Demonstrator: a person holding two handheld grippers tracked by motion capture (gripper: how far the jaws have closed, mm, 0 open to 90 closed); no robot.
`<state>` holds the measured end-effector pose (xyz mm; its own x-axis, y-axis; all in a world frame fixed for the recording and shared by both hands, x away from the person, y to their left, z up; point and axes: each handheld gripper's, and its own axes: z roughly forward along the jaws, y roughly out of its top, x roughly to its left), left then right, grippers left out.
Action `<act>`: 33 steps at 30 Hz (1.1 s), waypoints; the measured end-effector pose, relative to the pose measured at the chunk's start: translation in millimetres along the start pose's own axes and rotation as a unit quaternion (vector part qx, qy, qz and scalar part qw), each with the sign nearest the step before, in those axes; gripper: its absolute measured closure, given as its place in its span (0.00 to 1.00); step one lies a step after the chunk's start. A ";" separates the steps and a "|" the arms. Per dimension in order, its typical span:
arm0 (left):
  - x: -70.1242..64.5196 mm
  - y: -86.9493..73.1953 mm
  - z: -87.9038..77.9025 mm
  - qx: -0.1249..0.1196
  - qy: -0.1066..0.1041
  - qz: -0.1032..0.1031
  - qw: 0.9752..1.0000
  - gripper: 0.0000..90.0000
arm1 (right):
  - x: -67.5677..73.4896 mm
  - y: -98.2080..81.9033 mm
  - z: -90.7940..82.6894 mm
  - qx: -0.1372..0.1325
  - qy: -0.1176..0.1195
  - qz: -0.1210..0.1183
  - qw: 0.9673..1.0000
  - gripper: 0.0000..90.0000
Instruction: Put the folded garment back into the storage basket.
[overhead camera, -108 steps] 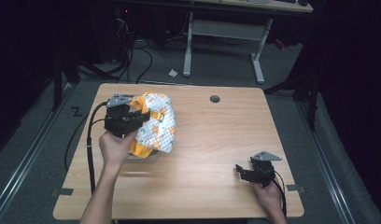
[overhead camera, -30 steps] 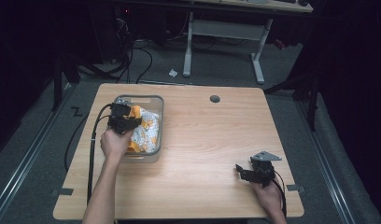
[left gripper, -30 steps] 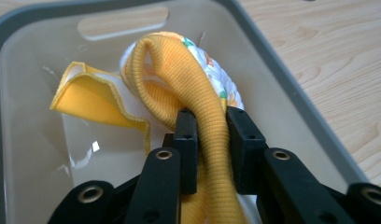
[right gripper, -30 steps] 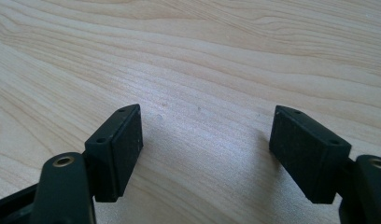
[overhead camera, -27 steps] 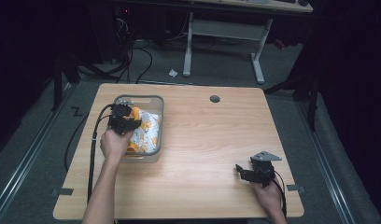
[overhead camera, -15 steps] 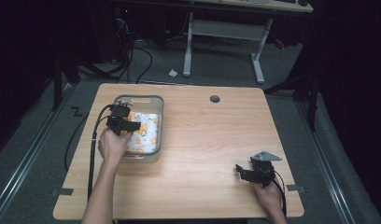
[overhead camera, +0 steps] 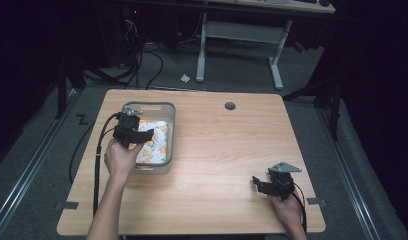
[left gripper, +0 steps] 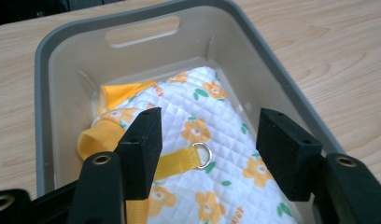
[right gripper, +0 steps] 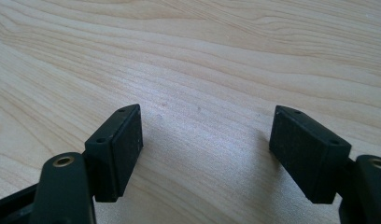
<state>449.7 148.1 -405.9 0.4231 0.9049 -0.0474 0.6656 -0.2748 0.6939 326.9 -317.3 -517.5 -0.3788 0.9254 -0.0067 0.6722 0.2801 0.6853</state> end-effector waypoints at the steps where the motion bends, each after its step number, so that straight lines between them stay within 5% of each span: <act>1: 0.0 0.0 0.0 0.000 0.000 0.000 1.000 0.46 | 0.0 0.0 0.0 0.000 0.000 0.000 1.000 0.29; 12: -17.6 -6.3 -13.8 -0.036 -0.026 0.012 0.999 0.45 | 0.0 0.0 0.1 -0.001 0.000 0.000 1.000 0.29; 33: -46.3 -18.3 -20.8 -0.046 -0.055 0.035 0.997 0.45 | 0.1 0.0 0.1 -0.001 0.000 0.000 1.000 0.29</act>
<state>405.1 118.0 -401.5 0.5350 0.8417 -0.0726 0.5754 -0.3001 0.7608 326.9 -317.2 -517.6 -0.3783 0.9257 -0.0066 0.6715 0.2793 0.6863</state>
